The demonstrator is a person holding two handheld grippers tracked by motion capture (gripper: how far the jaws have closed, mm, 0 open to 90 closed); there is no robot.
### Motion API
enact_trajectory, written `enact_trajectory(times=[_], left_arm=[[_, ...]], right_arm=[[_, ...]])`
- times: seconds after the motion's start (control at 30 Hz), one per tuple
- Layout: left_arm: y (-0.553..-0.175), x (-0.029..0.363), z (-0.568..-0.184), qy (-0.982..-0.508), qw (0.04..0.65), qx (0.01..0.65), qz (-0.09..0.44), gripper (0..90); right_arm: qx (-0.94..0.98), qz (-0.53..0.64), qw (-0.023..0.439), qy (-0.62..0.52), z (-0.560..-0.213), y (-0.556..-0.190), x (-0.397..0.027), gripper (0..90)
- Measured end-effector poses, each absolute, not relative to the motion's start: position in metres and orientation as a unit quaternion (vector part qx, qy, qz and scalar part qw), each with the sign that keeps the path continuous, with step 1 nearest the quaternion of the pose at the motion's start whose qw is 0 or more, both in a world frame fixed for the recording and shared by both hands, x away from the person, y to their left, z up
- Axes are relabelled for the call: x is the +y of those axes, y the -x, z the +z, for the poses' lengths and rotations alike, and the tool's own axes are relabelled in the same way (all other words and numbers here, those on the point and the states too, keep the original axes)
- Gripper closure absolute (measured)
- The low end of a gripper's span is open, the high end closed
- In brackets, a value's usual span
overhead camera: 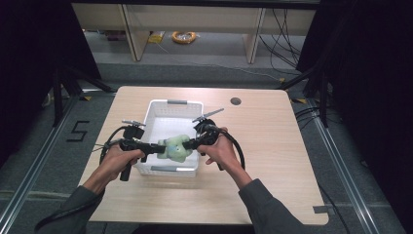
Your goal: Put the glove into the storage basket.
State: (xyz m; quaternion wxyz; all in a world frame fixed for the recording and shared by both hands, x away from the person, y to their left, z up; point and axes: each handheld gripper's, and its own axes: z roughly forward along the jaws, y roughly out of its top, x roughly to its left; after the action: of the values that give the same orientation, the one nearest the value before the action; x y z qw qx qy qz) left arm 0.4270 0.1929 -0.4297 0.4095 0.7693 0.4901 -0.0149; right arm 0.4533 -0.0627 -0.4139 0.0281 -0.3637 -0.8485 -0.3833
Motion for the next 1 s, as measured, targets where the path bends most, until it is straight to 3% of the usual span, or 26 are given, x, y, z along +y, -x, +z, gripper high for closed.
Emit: enact_trajectory(times=[0.57, 1.0], left_arm=[[-0.438, 0.192, -0.456, -0.789, 0.352, 0.504, -0.021, 72.9], [-0.437, 0.187, -0.461, -0.805, 0.33, 0.493, -0.01, 69.0]], right_arm=[[-0.87, -0.327, 0.023, 0.369, -0.447, -0.464, -0.042, 79.9], [-0.88, -0.285, 0.009, 0.379, -0.452, -0.46, -0.035, 76.4]])
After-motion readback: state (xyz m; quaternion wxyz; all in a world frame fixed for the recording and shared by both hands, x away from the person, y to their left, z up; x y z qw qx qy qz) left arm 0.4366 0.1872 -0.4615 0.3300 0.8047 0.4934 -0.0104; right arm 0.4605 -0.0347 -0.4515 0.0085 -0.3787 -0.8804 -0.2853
